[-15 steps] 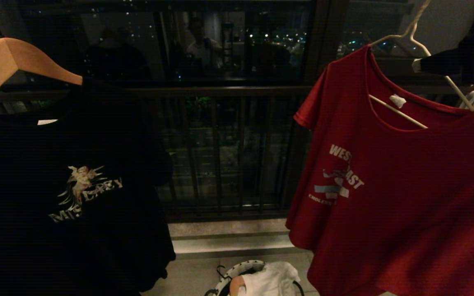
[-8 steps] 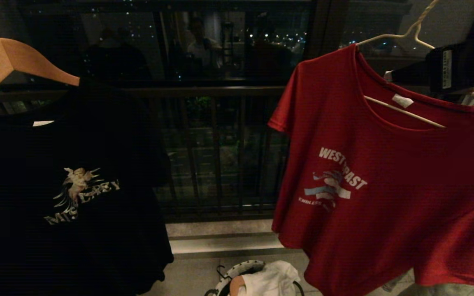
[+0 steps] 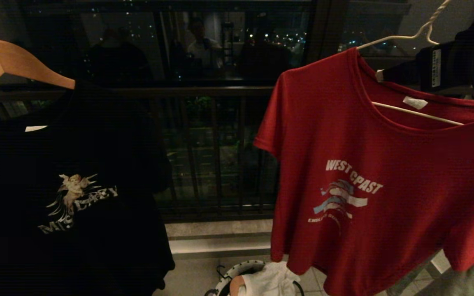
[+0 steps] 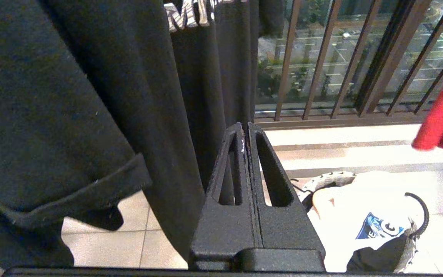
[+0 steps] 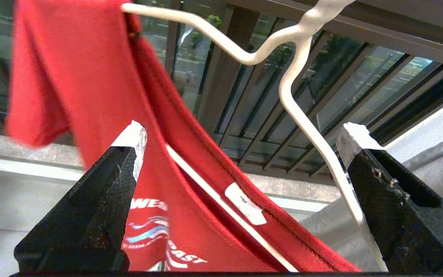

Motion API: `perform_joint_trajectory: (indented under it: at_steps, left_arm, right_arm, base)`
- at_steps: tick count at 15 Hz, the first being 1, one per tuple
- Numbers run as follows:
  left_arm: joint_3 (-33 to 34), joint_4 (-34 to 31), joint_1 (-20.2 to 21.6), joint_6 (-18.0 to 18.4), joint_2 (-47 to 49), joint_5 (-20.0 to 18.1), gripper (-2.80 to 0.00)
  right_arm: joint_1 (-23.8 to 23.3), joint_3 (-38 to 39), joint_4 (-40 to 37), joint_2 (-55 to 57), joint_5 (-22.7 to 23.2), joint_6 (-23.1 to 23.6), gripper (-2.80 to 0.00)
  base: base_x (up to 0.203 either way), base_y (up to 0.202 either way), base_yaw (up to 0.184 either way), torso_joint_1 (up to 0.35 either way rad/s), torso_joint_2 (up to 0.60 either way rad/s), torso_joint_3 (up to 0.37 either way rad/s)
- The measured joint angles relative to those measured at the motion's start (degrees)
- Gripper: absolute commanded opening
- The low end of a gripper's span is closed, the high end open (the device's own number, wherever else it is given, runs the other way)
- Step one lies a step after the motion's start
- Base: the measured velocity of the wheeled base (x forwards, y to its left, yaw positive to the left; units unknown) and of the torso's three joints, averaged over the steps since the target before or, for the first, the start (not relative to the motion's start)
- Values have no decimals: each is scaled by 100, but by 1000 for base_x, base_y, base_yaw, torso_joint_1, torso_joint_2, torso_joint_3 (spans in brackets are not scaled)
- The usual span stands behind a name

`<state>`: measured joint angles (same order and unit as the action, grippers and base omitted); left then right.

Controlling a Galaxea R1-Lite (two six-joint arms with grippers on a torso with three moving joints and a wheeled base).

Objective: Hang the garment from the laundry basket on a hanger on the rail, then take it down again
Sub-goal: Take the clothes off the clothes rack

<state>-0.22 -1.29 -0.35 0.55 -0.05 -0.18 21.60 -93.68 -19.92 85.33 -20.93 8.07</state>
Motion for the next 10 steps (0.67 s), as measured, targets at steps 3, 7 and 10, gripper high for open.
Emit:
perform_joint_trajectory:
  at_steps: [3,7,10]
  left_arm:
    - [0,-2,1,0,0,0,-280]
    - [0,-2,0,2,0,2,-280]
    - [0,-2,0,2,0,1,-280]
  right_arm:
    - [0,5,-6,-16,12,-2,0]
    - [0,17,-9,-35,12,-2,0]
    - [11,38,-28,-80,15,0,0]
  base:
    - [0,0,0,0,0,0]
    - [0,0,0,0,0,0]
    - [0,0,0,0,0,0]
